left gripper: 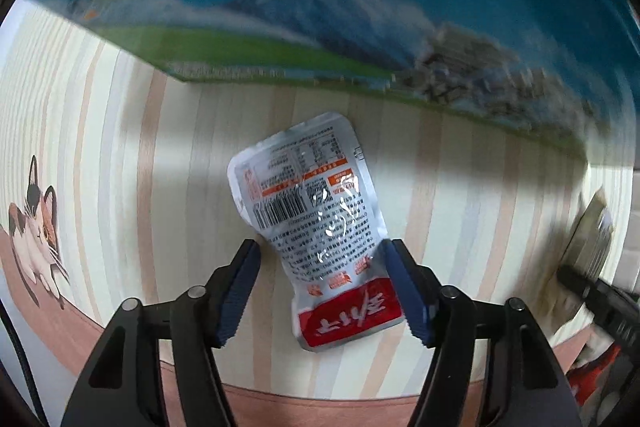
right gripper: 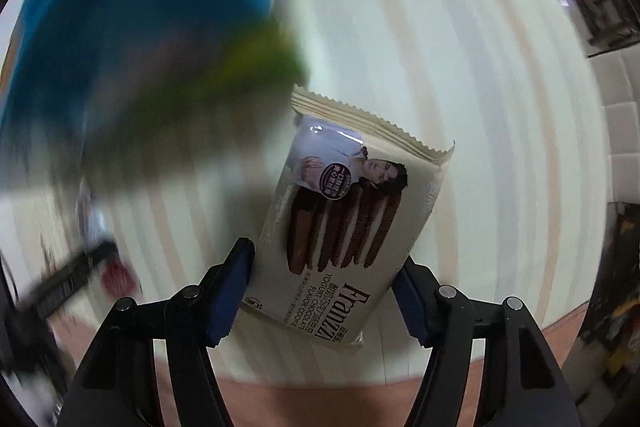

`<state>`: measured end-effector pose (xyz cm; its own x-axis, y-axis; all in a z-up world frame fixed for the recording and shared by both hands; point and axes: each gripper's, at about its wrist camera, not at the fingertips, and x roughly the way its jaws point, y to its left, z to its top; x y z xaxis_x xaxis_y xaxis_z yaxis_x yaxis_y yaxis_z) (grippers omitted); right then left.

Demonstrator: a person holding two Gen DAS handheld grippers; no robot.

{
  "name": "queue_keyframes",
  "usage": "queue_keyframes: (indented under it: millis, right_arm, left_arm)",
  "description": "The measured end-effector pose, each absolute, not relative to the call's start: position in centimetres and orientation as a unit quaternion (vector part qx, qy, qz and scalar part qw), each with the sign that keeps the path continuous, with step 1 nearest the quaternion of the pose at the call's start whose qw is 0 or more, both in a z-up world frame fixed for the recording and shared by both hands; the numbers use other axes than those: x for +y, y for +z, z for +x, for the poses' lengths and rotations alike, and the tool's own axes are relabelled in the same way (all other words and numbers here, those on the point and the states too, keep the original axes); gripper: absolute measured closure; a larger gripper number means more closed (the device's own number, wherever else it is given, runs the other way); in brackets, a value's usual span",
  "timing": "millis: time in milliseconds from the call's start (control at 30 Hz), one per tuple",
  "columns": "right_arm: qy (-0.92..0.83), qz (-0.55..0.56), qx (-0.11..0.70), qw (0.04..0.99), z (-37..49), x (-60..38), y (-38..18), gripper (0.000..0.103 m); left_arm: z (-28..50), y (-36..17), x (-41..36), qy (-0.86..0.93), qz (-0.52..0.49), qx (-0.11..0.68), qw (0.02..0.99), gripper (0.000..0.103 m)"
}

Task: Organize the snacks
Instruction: 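Lift the red-white pouch with left tool while right tool lifts Franzzi packet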

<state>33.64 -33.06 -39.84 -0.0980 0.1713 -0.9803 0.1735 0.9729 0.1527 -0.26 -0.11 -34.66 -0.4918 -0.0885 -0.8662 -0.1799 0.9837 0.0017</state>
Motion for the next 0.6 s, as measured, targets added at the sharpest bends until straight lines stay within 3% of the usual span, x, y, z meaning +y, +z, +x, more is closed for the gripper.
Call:
queue_keyframes:
  millis: [333, 600]
  right_arm:
    - [0.043, 0.082, 0.764, 0.638, 30.6, -28.7, -40.8, 0.033]
    - [0.027, 0.137, 0.761, 0.634, 33.7, -31.0, -40.6, 0.032]
  left_arm:
    - [-6.5, -32.5, -0.9, 0.023, -0.063, 0.881, 0.468, 0.042]
    - [-2.7, -34.0, 1.2, 0.038, -0.101, 0.875, 0.472, 0.041]
